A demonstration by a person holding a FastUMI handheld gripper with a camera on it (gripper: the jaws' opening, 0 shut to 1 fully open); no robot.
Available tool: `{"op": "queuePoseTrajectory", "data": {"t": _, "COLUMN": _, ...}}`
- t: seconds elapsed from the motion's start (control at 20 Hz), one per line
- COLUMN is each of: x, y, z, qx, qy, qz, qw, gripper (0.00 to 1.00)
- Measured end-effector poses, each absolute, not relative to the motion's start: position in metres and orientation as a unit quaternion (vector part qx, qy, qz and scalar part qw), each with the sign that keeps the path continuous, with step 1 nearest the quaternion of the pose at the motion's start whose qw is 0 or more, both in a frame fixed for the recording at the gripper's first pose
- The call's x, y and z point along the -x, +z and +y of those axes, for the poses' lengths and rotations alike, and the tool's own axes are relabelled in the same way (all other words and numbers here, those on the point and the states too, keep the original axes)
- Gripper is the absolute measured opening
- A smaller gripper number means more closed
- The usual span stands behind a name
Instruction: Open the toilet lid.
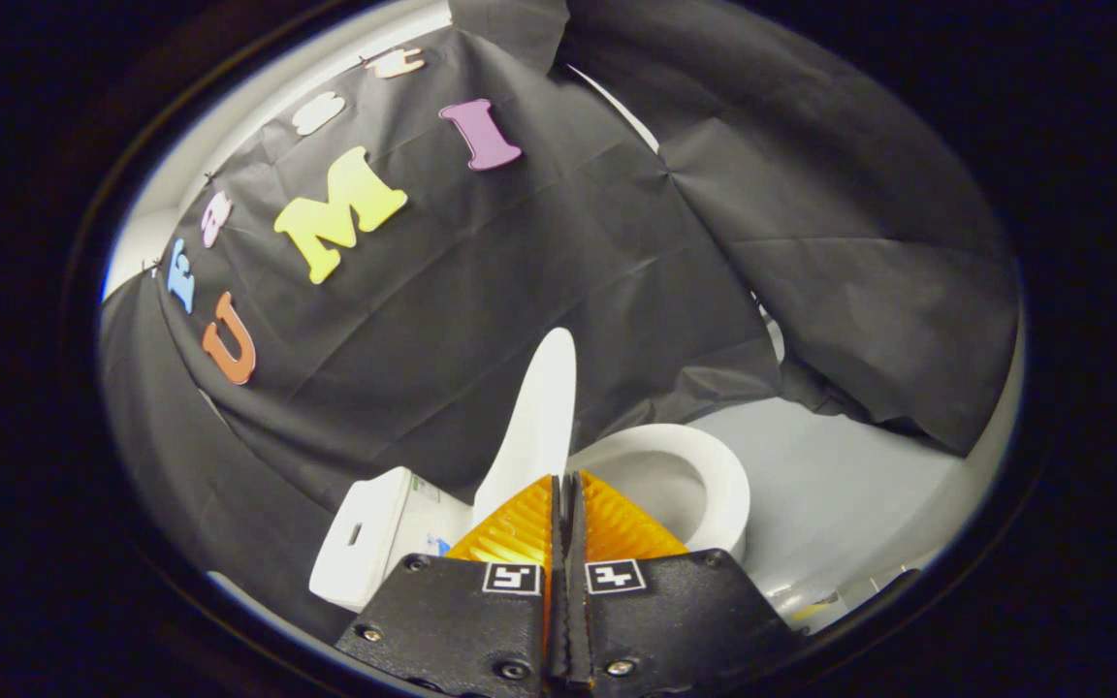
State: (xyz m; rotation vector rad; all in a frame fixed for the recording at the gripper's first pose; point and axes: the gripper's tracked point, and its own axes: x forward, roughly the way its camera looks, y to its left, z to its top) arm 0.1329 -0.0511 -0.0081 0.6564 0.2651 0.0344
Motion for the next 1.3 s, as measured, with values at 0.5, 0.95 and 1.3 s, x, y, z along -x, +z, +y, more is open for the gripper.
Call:
{"op": "queuePoseTrajectory", "data": {"t": 0.5, "x": -0.13, "y": 0.025, "z": -0.022, "qx": -0.295, "qy": 0.027, "qz": 0.111, "qw": 0.949, "gripper": 0.05}}
{"op": "queuePoseTrajectory", "data": {"t": 0.95, "x": -0.124, "y": 0.05, "z": 0.003, "qx": -0.279, "qy": 0.039, "qz": 0.095, "qw": 0.955, "gripper": 0.06}}
{"op": "queuePoseTrajectory", "data": {"t": 1.3, "x": -0.12, "y": 0.064, "z": 0.025, "qx": -0.258, "qy": 0.048, "qz": 0.087, "qw": 0.961, "gripper": 0.06}}
